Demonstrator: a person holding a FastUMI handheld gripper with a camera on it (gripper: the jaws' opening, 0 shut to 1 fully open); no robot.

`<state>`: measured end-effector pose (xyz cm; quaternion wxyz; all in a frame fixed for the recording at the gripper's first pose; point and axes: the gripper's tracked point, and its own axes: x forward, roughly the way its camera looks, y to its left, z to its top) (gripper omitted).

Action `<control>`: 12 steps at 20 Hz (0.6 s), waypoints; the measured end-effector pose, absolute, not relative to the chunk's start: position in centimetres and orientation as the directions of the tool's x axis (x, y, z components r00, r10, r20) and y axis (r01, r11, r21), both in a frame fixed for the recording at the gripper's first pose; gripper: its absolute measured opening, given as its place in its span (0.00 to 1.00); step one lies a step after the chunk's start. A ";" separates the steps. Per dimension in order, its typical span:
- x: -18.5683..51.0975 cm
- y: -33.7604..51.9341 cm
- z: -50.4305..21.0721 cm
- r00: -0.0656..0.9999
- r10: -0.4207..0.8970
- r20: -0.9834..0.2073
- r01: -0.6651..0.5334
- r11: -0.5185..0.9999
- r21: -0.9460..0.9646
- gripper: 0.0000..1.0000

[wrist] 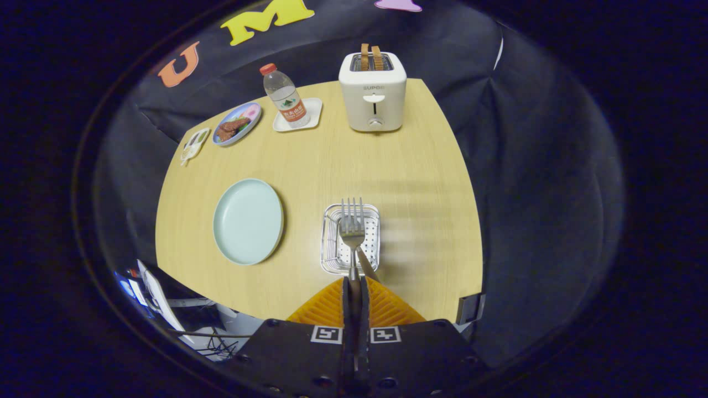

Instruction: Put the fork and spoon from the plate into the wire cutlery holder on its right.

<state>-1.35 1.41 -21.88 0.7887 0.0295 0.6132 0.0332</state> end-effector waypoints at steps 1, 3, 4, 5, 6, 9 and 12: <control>-1.2 1.4 -22.1 0.243 0.091 -0.966 -0.008 0.996 0.092 0.07; -1.4 1.5 -22.6 0.231 0.096 -0.968 0.008 0.995 0.100 0.07; -1.4 1.6 -22.8 0.225 0.099 -0.969 0.016 0.994 0.105 0.07; -1.7 1.5 -22.6 0.223 0.098 -0.970 0.025 0.994 0.107 0.07; -1.6 1.5 -22.8 0.223 0.098 -0.970 0.034 0.994 0.108 0.07; -1.3 1.8 -22.9 0.233 0.097 -0.968 0.046 0.993 0.111 0.07; -0.3 2.3 -22.4 0.266 0.104 -0.958 0.057 0.991 0.123 0.13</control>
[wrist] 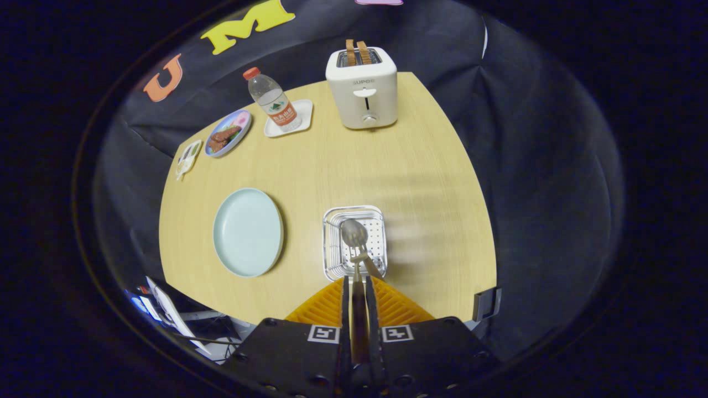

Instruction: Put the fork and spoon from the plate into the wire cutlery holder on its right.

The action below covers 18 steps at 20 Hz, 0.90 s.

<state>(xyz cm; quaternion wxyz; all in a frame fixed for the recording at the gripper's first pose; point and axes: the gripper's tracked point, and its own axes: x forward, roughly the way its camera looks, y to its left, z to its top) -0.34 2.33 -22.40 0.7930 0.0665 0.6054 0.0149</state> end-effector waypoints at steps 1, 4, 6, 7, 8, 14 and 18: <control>-0.1 2.7 -22.3 0.280 0.111 -0.954 0.058 0.990 0.132 0.14; 1.0 2.8 -21.7 0.340 0.094 -0.936 0.060 0.991 0.121 0.25; 1.8 3.0 -20.6 0.406 0.086 -0.910 0.051 0.992 0.116 0.41; 2.1 3.0 -20.0 0.440 0.078 -0.894 0.046 0.993 0.109 0.52; 2.6 3.2 -19.0 0.477 0.072 -0.876 0.040 0.994 0.104 0.63; 4.5 5.4 -10.4 0.763 0.094 -0.640 -0.029 0.993 0.112 0.89; 3.8 7.6 -4.2 0.896 0.112 -0.430 -0.095 0.994 0.060 0.89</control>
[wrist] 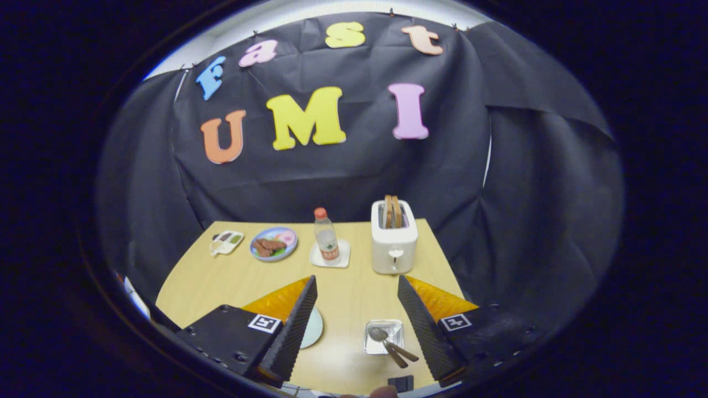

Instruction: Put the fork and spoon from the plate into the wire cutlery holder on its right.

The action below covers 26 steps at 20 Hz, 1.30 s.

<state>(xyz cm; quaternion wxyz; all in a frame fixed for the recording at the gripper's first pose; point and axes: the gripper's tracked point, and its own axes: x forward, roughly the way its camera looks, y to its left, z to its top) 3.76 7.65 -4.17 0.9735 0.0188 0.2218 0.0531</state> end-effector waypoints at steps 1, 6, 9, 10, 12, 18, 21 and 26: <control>3.3 8.2 -2.4 0.921 0.124 -0.368 -0.115 0.992 0.047 0.89; 0.9 9.8 2.6 0.978 0.143 -0.150 -0.149 0.988 -0.028 0.91; -1.1 11.0 3.4 0.982 0.152 -0.114 -0.153 0.988 0.000 0.91; -1.5 11.2 3.2 0.982 0.152 -0.113 -0.152 0.988 0.007 0.90; -1.9 11.5 2.9 0.983 0.147 -0.113 -0.145 0.989 0.021 0.90; -2.1 10.9 3.5 0.988 0.122 -0.098 -0.120 0.992 0.026 0.90; -2.2 10.9 3.9 0.989 0.115 -0.088 -0.114 0.993 0.021 0.91; -2.5 11.1 4.0 0.990 0.115 -0.086 -0.113 0.993 0.028 0.90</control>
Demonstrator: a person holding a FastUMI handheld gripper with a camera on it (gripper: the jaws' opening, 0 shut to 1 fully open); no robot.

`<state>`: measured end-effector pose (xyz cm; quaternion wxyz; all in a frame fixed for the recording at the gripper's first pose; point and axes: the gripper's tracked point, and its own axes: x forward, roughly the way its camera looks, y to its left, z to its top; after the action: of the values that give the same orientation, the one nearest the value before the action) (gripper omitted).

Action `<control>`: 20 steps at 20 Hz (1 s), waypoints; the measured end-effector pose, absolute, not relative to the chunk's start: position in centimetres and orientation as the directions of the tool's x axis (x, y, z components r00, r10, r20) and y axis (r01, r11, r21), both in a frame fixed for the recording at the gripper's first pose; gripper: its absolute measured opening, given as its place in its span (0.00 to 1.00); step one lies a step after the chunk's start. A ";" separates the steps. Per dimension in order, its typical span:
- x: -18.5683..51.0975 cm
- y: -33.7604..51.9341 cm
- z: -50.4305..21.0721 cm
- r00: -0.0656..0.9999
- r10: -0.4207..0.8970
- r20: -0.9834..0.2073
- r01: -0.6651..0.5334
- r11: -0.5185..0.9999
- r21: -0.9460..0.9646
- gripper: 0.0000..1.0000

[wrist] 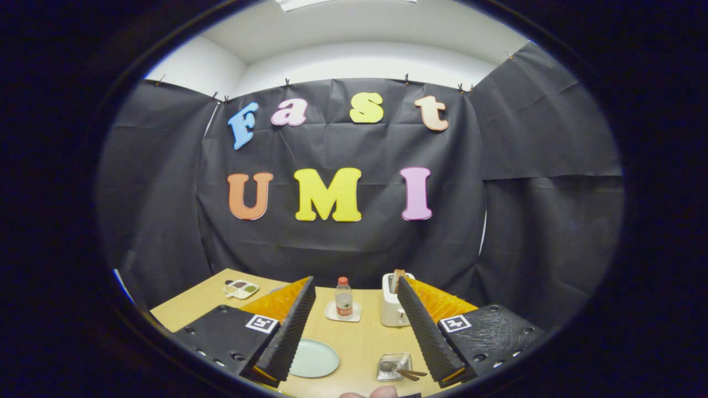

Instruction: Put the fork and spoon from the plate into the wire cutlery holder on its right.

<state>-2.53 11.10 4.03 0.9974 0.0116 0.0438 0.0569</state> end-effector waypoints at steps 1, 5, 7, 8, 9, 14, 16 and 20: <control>-2.6 11.1 4.0 0.990 0.113 -0.086 -0.111 0.993 0.029 0.90; -2.7 10.7 3.9 0.991 0.103 -0.089 -0.100 0.994 0.038 0.90; -2.7 10.5 4.2 0.992 0.097 -0.080 -0.094 0.995 0.038 0.91; -2.8 10.5 4.4 0.993 0.095 -0.073 -0.092 0.995 0.039 0.91; -2.8 10.4 4.6 0.993 0.094 -0.067 -0.091 0.995 0.041 0.91; -3.2 10.2 5.4 0.995 0.091 -0.038 -0.090 0.995 0.039 0.90; -3.2 10.2 5.6 0.996 0.089 -0.030 -0.088 0.995 0.039 0.90; -3.2 10.2 5.9 0.996 0.089 -0.019 -0.088 0.995 0.053 0.90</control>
<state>-3.23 10.20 5.89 0.9986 0.0260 0.0106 0.0443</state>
